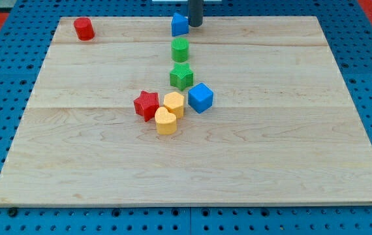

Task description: Move the green circle to the top right corner

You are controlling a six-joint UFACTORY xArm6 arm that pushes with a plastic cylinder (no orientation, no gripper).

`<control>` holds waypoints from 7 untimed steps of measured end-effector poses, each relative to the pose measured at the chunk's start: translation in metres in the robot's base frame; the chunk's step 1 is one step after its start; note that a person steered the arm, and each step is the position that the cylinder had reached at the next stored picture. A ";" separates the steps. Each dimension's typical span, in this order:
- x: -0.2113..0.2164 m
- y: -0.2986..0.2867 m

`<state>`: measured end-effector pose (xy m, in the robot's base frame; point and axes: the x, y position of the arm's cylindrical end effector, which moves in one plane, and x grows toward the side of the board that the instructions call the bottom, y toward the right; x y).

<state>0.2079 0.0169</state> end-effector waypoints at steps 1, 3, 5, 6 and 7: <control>0.003 0.000; 0.093 0.038; 0.101 0.038; 0.113 0.038; 0.142 0.028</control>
<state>0.3503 0.0452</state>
